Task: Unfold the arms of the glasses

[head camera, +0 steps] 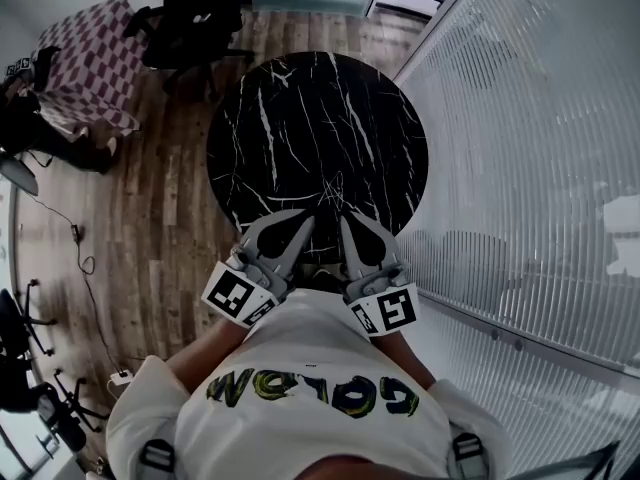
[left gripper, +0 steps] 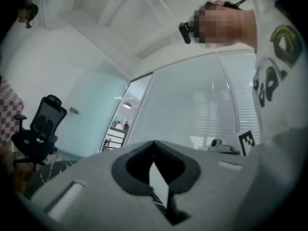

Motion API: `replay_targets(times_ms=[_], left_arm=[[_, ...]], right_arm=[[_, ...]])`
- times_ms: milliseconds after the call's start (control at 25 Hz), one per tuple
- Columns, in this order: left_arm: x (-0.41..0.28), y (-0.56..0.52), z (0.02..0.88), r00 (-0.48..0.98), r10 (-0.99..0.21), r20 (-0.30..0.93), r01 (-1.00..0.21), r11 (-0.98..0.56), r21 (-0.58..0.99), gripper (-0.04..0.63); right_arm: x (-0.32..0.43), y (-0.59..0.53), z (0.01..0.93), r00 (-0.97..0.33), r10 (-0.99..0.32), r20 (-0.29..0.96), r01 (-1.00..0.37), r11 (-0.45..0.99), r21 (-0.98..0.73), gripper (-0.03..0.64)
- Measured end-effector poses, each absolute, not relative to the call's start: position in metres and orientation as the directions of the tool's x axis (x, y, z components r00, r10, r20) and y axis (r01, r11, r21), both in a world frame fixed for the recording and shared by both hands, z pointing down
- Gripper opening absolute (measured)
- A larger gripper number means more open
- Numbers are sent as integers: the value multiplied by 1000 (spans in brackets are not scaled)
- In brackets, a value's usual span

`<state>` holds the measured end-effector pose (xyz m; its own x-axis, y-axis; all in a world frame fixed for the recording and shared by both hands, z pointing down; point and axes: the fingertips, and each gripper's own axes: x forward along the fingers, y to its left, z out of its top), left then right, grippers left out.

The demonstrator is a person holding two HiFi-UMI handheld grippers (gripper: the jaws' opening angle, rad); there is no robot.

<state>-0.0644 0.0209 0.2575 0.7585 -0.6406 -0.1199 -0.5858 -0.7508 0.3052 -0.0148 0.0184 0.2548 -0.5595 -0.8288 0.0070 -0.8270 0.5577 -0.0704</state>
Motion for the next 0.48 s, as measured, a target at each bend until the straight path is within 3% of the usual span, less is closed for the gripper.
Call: replay_targets(times_ms=[480], left_arm=[[-28, 8, 262, 749, -657, -88, -608, -733, 306, 0]], right_arm=[[26, 3, 255, -572, -820, 19, -819, 569, -76, 2]])
